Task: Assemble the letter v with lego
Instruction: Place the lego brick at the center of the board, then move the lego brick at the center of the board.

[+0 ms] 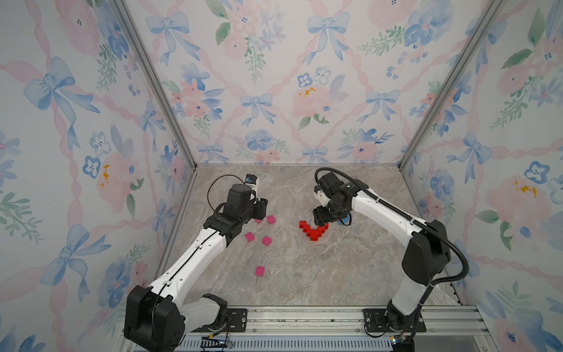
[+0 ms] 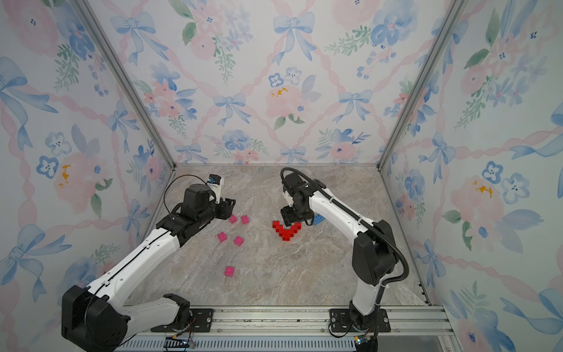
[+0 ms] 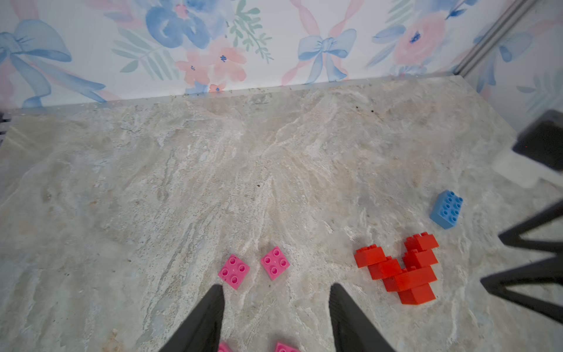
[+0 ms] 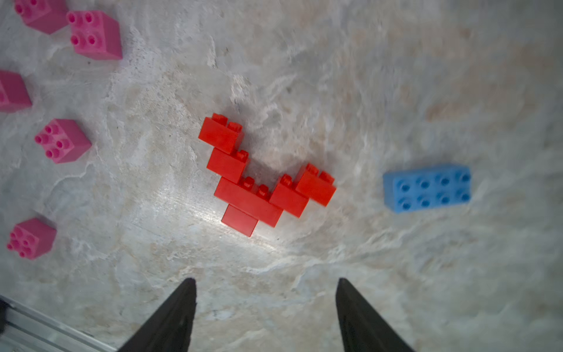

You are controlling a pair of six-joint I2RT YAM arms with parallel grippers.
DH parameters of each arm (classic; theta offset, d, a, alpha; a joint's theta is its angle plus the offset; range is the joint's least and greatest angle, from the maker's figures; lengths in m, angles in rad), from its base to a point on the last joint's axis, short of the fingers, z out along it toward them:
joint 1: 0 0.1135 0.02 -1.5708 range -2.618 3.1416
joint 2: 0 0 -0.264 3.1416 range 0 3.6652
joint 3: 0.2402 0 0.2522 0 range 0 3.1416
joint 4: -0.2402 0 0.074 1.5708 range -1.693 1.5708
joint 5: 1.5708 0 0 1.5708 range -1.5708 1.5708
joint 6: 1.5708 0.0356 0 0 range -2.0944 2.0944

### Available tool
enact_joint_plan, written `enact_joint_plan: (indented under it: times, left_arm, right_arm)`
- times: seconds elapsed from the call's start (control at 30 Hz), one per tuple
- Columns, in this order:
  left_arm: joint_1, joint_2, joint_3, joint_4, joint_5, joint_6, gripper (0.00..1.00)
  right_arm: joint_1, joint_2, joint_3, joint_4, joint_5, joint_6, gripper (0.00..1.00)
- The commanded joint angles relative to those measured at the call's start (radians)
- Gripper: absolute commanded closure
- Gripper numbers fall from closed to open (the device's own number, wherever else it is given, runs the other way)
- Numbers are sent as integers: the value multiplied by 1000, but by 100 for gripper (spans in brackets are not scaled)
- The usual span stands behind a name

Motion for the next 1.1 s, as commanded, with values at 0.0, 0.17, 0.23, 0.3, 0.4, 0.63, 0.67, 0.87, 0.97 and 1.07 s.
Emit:
enact_joint_plan:
  times: [0.0, 0.17, 0.23, 0.3, 0.4, 0.63, 0.67, 0.87, 0.97, 1.07]
  left_arm:
    - [11, 18, -36, 43, -100, -81, 41]
    - [12, 28, -59, 66, -85, -82, 41]
    - [11, 23, -69, 69, -79, -81, 41]
    - [12, 15, -77, 71, -80, -78, 40]
    - [12, 6, -84, 75, -83, -76, 40]
    - [12, 10, -81, 76, -75, -73, 41]
    - [11, 11, -81, 76, -74, -73, 41]
    - [12, 15, -83, 77, -69, -68, 41]
    - [12, 17, -83, 77, -66, -68, 41]
    - [11, 22, -81, 77, -60, -67, 41]
  right_arm:
    - [88, 2, -89, 48, 72, 384, 32]
    - [117, 55, -110, 55, 70, 432, 33]
    - [110, 77, -119, 70, 65, 437, 34]
    - [104, 99, -120, 79, 69, 435, 36]
    - [91, 128, -125, 115, 70, 423, 42]
    - [72, 211, -80, 142, 51, 388, 47]
    - [70, 218, -78, 147, 51, 387, 48]
    - [58, 250, -75, 174, 44, 378, 55]
    - [54, 256, -71, 184, 58, 366, 63]
    - [45, 265, -66, 192, 70, 343, 64]
